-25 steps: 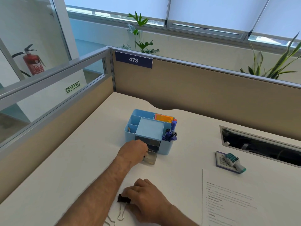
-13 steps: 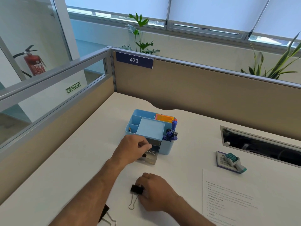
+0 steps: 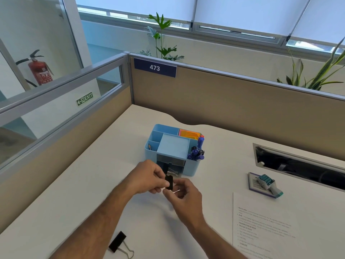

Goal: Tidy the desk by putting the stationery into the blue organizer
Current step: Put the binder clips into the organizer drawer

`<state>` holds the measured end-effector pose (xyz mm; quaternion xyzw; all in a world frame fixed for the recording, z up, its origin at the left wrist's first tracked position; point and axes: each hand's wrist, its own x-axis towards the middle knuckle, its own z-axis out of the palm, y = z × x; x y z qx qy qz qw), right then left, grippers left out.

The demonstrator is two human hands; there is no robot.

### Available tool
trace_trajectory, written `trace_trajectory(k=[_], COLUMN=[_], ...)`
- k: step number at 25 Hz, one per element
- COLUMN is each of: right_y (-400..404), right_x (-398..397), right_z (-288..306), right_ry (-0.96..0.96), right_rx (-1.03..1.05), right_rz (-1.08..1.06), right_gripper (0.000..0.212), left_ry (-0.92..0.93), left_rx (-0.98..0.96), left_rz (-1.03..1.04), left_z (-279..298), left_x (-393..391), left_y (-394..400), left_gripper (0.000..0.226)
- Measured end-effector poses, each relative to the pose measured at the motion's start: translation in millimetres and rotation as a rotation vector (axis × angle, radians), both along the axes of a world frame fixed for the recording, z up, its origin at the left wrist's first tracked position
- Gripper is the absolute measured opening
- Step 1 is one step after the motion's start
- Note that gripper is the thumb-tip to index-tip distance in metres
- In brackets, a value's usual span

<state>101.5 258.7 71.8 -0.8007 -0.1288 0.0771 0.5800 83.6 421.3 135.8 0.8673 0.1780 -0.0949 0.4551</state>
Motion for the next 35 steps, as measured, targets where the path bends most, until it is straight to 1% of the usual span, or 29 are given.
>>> trace_trajectory(k=[2,3,4,5,7,8,9,10,11,12,14,18,19,21,24,27,30,32,35], right_y=[5.2,7.2,8.9,10.4,15.0,18.9,23.5,28.8,33.8,37.4,40.6,48.9,50.3,50.1,44.1,35.3,26.9,22.5,16.8], right_x=[-6.5,-12.4,-20.3,-29.2,-45.1,-50.6,-55.5,-59.4,-62.6,-65.8,-70.2,-72.5,-72.7,-71.4,-66.5,-57.9,-45.9,-38.9,-31.3], right_z=[-4.0,-7.7,-11.5,-13.1,-15.0,-16.1,-16.6,-17.9,-20.7,-23.1,-29.6,-43.4,-46.2,-46.6,-39.9,-39.7,-35.9,-33.0,-30.2], right_ry=[0.014,-0.03,-0.113,-0.206,-0.411,-0.518,-0.61,-0.685,-0.746,-0.81,-0.89,-0.901,-0.875,-0.772,-0.641,-0.473,-0.388,-0.352,-0.259], right_rx=[-0.036,-0.082,-0.158,-0.232,-0.35,-0.409,-0.468,-0.518,-0.558,-0.582,-0.582,-0.47,-0.449,-0.414,-0.347,-0.306,-0.289,-0.245,-0.151], right_rz=[-0.029,0.008,0.094,0.229,0.586,0.755,0.882,0.954,0.982,0.975,0.902,0.79,0.776,0.787,0.783,0.691,0.567,0.47,0.34], right_gripper=[0.031,0.028,0.024,0.024,0.034,0.041,0.045,0.046,0.045,0.043,0.033,0.014,0.011,0.016,0.022,0.032,0.026,0.021,0.016], left_ry=[-0.088,-0.151,-0.214,-0.269,-0.333,-0.329,-0.32,-0.312,-0.31,-0.299,-0.268,-0.274,-0.263,-0.237,-0.189,-0.106,-0.026,-0.036,-0.136], left_rx=[0.172,0.279,0.378,0.457,0.604,0.718,0.861,1.005,1.094,1.124,1.109,1.062,1.047,1.0,0.8,0.67,0.649,0.612,0.426], left_rz=[0.033,0.033,0.014,-0.024,-0.154,-0.245,-0.34,-0.427,-0.488,-0.531,-0.592,-0.522,-0.516,-0.516,-0.491,-0.482,-0.516,-0.51,-0.367], left_z=[1.3,2.0,2.3,1.5,-5.4,-9.1,-13.0,-17.3,-20.5,-21.9,-23.6,-29.5,-30.5,-31.9,-32.7,-39.4,-39.7,-35.8,-33.8], left_x=[5.1,8.2,11.5,15.3,23.1,26.6,29.9,32.9,35.1,37.3,40.8,44.7,46.1,48.7,51.1,46.8,42.8,41.4,39.7], left_y=[5.9,9.5,12.9,16.1,21.4,22.4,21.1,17.7,13.3,8.2,-1.5,-10.1,-11.7,-14.3,-13.9,-9.1,-5.7,-4.7,-2.4], left_gripper=[0.023,0.025,0.026,0.026,0.024,0.022,0.02,0.019,0.017,0.017,0.017,0.014,0.014,0.019,0.028,0.031,0.037,0.041,0.038])
